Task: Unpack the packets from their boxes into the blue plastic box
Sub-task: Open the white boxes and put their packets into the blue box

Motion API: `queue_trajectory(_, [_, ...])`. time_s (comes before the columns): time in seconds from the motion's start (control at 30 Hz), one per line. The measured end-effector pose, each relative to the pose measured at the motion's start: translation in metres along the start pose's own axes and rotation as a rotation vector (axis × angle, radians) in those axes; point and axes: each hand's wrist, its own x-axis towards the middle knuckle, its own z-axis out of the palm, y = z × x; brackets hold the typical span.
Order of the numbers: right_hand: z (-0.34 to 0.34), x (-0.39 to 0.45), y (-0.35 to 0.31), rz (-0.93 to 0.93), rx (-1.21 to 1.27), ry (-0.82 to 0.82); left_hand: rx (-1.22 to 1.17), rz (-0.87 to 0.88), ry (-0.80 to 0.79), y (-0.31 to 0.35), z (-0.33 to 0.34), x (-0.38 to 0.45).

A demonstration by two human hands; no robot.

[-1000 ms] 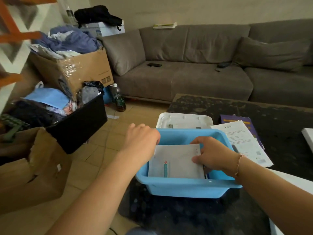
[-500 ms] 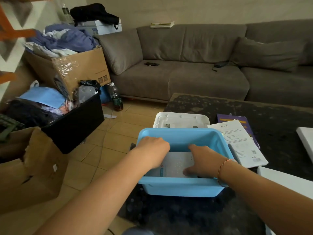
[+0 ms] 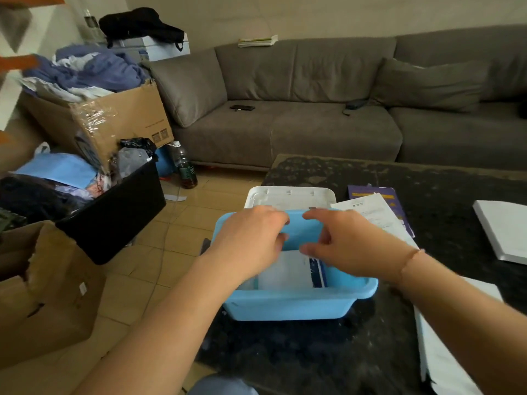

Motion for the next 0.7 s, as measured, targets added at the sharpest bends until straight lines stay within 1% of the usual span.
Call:
queue_trajectory(0.03, [-0.016,-0.013,0.003,-0.009,0.050,0.094,-0.140,0.077,0.212,0.013,-0.003,-0.004])
queue_trajectory(0.07, [-0.030,-0.028,0.010,-0.009,0.106,0.190,-0.279,0.190,0.408,0.028,-0.004,-0.010])
queue_trajectory(0.1, [-0.042,-0.044,0.020,-0.005,0.169,0.289,-0.377,0.310,0.554,0.046,-0.002,-0.017])
queue_trajectory(0.13, [-0.049,-0.062,0.033,0.009,0.227,0.382,-0.425,0.430,0.632,0.066,0.004,-0.024])
queue_trajectory(0.17, [-0.053,-0.079,0.048,0.036,0.266,0.457,-0.446,0.554,0.637,0.086,0.013,-0.031])
queue_trajectory(0.2, [-0.053,-0.095,0.063,0.076,0.287,0.509,-0.442,0.679,0.602,0.104,0.026,-0.036])
queue_trajectory(0.23, [-0.051,-0.111,0.079,0.124,0.293,0.535,-0.424,0.785,0.539,0.120,0.041,-0.039])
queue_trajectory(0.27, [-0.046,-0.125,0.093,0.175,0.296,0.544,-0.404,0.855,0.455,0.133,0.059,-0.041])
queue_trajectory(0.3, [-0.041,-0.139,0.106,0.223,0.305,0.552,-0.379,0.882,0.353,0.143,0.077,-0.043])
queue_trajectory(0.37, [-0.028,-0.168,0.130,0.297,0.330,0.584,-0.297,0.866,0.144,0.159,0.107,-0.047])
queue_trajectory(0.4, [-0.021,-0.181,0.140,0.322,0.338,0.598,-0.256,0.845,0.073,0.164,0.119,-0.049])
queue_trajectory(0.43, [-0.014,-0.194,0.148,0.342,0.346,0.608,-0.235,0.819,0.048,0.169,0.127,-0.051])
queue_trajectory(0.5, [0.001,-0.217,0.160,0.372,0.363,0.634,-0.278,0.774,0.103,0.176,0.138,-0.054])
queue_trajectory(0.6, [0.023,-0.244,0.171,0.372,0.295,0.695,-0.392,0.753,0.228,0.185,0.144,-0.053])
queue_trajectory(0.7, [0.044,-0.263,0.171,0.290,0.152,0.804,-0.456,0.687,0.320,0.192,0.139,-0.049])
